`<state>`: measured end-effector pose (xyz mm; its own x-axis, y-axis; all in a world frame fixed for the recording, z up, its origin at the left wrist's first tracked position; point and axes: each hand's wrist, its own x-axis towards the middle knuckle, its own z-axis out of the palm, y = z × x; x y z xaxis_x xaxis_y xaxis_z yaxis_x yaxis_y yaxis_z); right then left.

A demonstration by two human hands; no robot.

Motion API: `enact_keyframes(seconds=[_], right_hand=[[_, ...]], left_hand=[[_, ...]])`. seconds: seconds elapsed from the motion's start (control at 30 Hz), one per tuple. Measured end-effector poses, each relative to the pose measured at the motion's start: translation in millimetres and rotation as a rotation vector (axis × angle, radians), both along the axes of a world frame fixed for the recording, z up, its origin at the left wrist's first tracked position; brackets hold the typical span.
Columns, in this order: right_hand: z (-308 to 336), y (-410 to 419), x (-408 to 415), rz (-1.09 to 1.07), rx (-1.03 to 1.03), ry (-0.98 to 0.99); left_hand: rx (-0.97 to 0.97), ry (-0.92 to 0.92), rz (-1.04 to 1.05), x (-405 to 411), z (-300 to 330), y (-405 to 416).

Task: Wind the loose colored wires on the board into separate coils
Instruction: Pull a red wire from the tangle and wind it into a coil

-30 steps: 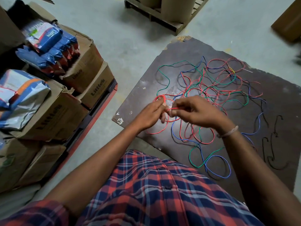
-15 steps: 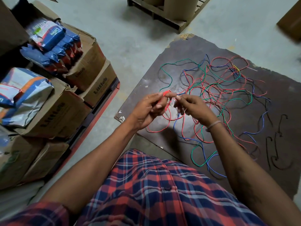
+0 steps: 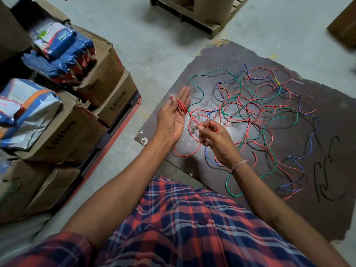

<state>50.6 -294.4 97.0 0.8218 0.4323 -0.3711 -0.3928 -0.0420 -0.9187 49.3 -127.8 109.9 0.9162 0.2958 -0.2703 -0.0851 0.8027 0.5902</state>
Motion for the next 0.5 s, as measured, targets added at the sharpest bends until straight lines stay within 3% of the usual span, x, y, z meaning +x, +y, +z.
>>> enact_keyframes(seconds=[0.1, 0.27, 0.33, 0.5], right_hand=[[5, 1, -1, 0.049, -0.068, -0.070], [12, -1, 6, 0.031, -0.299, -0.145], [10, -4, 10, 0.004, -0.413, -0.150], [14, -13, 16, -0.014, -0.619, -0.275]], left_hand=[[0.409, 0.089, -0.030, 2, -14, -6], [1.392, 0.133, -0.404, -6, -29, 4], [1.553, 0.132, -0.474, -7, -28, 7], [1.751, 0.119, -0.529, -9, -25, 10]])
